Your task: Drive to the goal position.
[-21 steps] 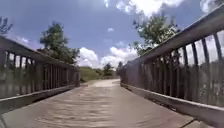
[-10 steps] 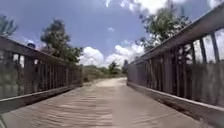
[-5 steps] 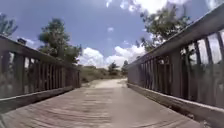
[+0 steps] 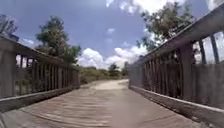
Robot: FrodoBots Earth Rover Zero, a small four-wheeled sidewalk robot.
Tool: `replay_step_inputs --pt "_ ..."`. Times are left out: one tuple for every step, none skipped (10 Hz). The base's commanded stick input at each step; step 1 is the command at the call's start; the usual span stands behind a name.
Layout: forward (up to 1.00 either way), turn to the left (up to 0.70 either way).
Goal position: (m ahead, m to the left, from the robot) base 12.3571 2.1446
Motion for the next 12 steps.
replay_step_inputs --pt "0.45 0.27" --pt "0.45 0.27" --pt "0.45 0.20" --pt "0.45 0.05" --pt "0.45 0.00" --pt "0.45 0.00" --pt "0.45 0.00" --pt "0.45 0.00" --pt "0.45 0.00" --pt "0.45 0.00" --pt "0.45 0.00" --pt "0.45 0.00"
